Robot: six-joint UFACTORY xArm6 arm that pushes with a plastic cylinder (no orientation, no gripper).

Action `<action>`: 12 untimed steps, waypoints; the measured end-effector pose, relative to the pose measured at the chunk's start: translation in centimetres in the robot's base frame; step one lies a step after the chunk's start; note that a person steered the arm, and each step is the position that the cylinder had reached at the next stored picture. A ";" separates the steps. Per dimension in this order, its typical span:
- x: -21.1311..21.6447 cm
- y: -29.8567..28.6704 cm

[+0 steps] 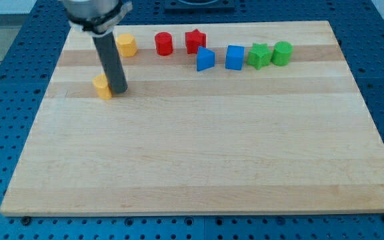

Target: Move the heart horizontal to the hexagon

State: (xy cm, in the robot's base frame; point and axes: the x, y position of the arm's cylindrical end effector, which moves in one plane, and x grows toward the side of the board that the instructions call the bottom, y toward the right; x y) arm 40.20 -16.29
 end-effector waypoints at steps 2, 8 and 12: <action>-2.8 -5.7; -7.5 -9.0; -8.0 -7.0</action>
